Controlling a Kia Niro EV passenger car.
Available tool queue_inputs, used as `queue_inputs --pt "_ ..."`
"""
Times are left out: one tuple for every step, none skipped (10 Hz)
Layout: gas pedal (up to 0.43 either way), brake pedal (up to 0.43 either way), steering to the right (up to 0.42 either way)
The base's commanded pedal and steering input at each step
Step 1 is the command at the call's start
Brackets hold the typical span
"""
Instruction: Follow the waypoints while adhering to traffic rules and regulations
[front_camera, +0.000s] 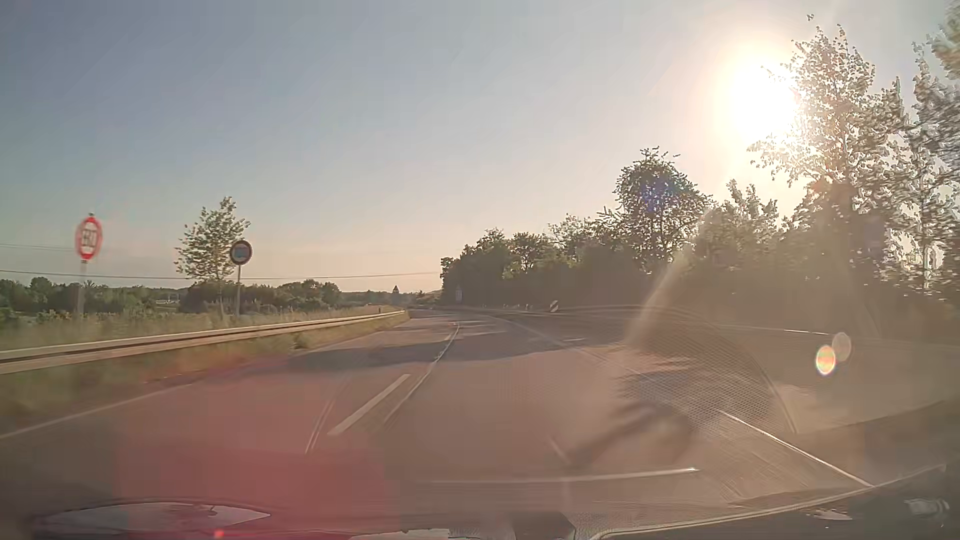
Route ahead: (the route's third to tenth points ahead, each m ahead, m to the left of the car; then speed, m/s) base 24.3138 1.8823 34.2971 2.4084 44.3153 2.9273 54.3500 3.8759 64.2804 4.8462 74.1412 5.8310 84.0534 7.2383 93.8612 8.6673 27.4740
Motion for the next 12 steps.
queue_inputs --pt "0.0 0.0 -0.011" --pt "0.0 0.0 -0.01" --pt "0.0 0.0 -0.011" --pt "0.0 0.0 -0.011" --pt "0.0 0.0 -0.011" --pt "0.0 0.0 -0.011" --pt "0.0 0.0 -0.012" --pt "0.0 0.0 -0.012" --pt "0.0 0.0 -0.012" --pt "0.0 0.0 -0.012" --pt "0.0 0.0 -0.012" --pt "0.0 0.0 -0.012"
